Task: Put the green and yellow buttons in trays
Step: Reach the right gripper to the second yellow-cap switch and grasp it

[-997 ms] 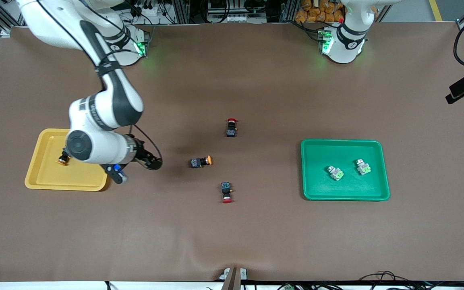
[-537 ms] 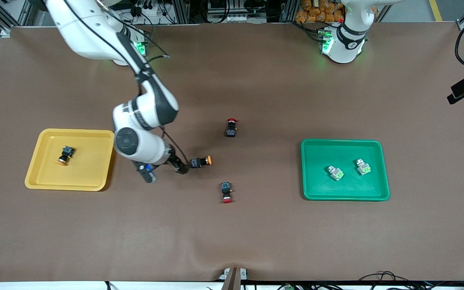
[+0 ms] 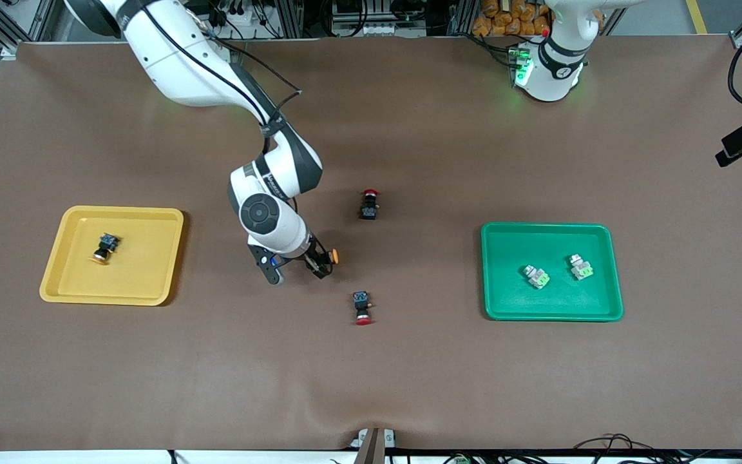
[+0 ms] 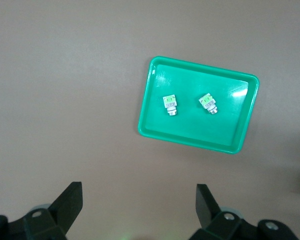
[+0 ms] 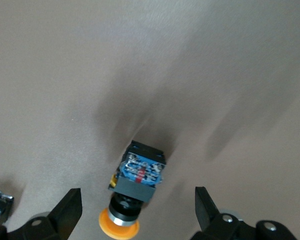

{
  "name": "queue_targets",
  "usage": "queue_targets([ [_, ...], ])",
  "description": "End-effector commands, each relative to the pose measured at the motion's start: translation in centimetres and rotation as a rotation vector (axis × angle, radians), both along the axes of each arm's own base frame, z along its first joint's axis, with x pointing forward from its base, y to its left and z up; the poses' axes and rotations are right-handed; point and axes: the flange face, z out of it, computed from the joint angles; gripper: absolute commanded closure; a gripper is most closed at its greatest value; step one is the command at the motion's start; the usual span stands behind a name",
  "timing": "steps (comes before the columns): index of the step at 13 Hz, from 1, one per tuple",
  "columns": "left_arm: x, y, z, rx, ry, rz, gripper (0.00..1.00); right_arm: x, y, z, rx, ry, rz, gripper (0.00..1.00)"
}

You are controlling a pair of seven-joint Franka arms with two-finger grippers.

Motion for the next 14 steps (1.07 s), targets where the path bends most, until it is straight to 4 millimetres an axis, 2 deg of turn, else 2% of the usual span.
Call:
queue_targets([
  [1,-0.5,0.1,0.6,-0.015,-0.015,-0.017,0.00,0.7,0.1,-0.3,-0.015,-0.022,-0.023,0.00],
  [2,-0.6,0.1,0.7,-0.015,-0.015,-0.017,0.00,0.6,0.1,-0.7,-0.018,-0.019,-0.021,0.00],
  [3,-0.6,0.1,0.7,-0.015,-0.013,-0.017,0.00,0.4,0.6,-1.1,-0.018,-0.034,-0.013,0.06],
  [4,-0.7,0.1,0.8,-0.015,-0.015,-0.018,0.00,0.2,0.7,-1.7,-0.017,-0.050,-0.007,0.18],
  [5,-0.7,0.1,0.8,-0.015,-0.013,-0.018,0.00,0.1,0.6,-1.8,-0.020,-0.048,-0.005,0.35],
  [6,-0.8,0.1,0.8,-0.015,-0.012,-0.018,0.00,0.1,0.6,-2.2,-0.023,-0.043,0.002,0.38],
  [7,-0.8,0.1,0.8,-0.015,-0.012,-0.018,0.00,0.2,0.5,-2.1,-0.031,-0.047,0.020,0.59],
  [8,-0.8,0.0,0.9,-0.015,-0.013,-0.020,0.00,0.3,0.4,-2.0,-0.037,-0.050,0.031,0.88],
  [9,-0.9,0.0,1.0,-0.015,-0.013,-0.020,0.00,0.5,-0.1,-1.8,-0.039,-0.047,0.031,1.00],
  [10,-0.9,0.0,0.9,-0.015,-0.009,-0.021,0.00,0.8,-0.5,-1.5,-0.052,-0.024,0.044,1.00],
  [12,-1.0,0.0,1.0,-0.015,-0.012,-0.021,0.00,2.5,-1.6,0.7,-0.064,0.030,0.079,1.00],
  [14,-1.2,-0.1,1.1,-0.015,-0.004,-0.023,0.00,4.4,-3.9,2.8,-0.070,0.106,0.126,1.00],
])
